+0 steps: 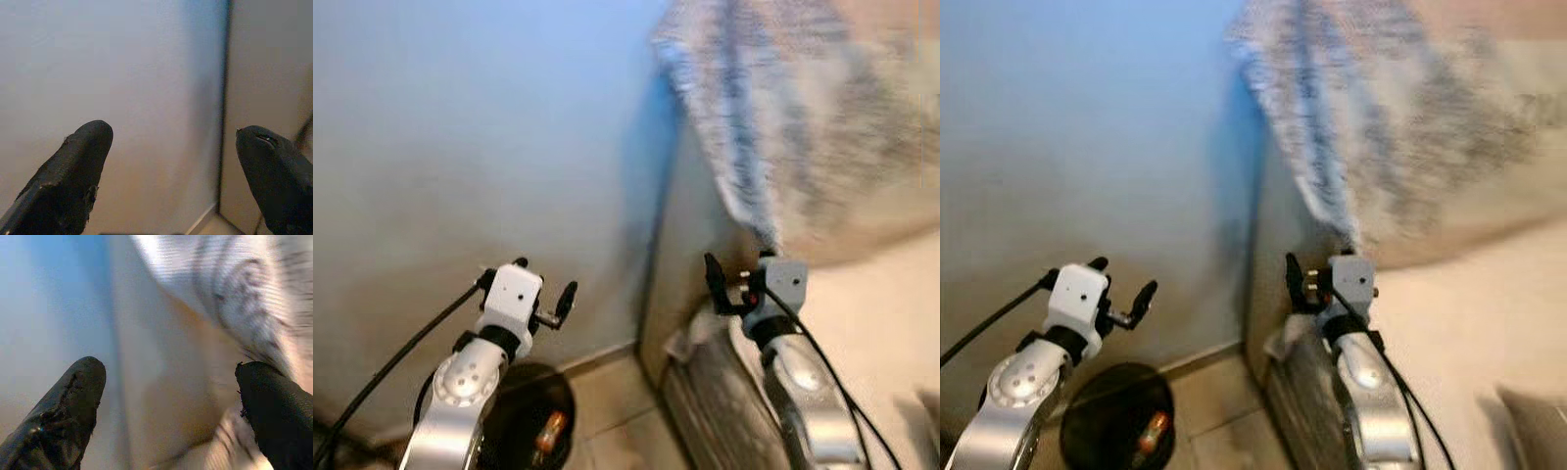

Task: Clean up the room

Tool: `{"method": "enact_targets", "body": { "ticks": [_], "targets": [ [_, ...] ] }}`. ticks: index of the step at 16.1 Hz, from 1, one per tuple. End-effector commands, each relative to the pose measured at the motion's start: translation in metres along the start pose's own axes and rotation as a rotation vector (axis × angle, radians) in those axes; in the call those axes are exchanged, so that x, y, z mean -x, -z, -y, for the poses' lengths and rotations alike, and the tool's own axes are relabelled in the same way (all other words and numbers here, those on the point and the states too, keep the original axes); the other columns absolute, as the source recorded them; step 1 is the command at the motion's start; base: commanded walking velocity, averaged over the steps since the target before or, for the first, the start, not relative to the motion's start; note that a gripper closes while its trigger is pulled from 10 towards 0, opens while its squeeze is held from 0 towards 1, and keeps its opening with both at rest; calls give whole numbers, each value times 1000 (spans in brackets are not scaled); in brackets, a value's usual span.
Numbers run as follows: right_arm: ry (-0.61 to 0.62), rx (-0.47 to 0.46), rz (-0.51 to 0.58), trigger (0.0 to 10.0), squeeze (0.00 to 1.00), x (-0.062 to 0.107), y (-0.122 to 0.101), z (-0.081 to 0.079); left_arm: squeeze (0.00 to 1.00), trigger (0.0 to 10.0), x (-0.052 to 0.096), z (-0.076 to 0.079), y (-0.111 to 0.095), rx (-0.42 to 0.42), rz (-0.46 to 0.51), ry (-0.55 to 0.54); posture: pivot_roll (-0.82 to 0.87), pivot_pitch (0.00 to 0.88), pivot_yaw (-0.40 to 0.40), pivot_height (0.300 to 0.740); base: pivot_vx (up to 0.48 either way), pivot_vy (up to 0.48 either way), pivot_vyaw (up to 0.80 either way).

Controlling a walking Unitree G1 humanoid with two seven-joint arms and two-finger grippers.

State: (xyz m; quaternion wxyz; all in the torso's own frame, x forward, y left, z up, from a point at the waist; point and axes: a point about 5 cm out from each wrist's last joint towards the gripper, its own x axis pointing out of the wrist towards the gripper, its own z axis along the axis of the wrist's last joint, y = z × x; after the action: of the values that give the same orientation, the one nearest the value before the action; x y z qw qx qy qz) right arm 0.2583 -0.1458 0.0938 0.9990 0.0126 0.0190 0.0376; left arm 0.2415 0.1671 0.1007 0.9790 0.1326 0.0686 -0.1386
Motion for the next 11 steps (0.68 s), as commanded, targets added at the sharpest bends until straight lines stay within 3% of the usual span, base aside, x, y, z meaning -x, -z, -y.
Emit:
{"method": "enact_targets", "body": {
  "ticks": [1, 3, 8, 9, 11],
  "targets": [
    [42, 21, 13, 10000, 0, 0, -1, 7, 0, 10000, 0, -1, -3, -13, 17, -16, 74, 0, -7, 740, 0, 0, -800],
    [84, -81, 27, 10000, 0, -3, -4, 8, 0, 10000, -2, -9, -8, -47, 86, -120, 75, 0, -10, 740, 0, 0, -800],
    [73, -117, 4, 10000, 0, -3, -5, 11, 0, 10000, -4, -17, -14, -10, 140, -199, 73, 0, -11, 740, 0, 0, -800],
    [121, -88, 26, 10000, 0, -4, -7, 16, 0, 10000, -4, -17, -15, -4, 157, -203, 73, 0, -11, 740, 0, 0, -800],
    [167, -122, -10, 10000, 0, -3, -5, 22, 0, 10000, -4, -12, -13, 22, 115, -132, 74, 0, -14, 740, 0, 0, -731]
  ]
}}
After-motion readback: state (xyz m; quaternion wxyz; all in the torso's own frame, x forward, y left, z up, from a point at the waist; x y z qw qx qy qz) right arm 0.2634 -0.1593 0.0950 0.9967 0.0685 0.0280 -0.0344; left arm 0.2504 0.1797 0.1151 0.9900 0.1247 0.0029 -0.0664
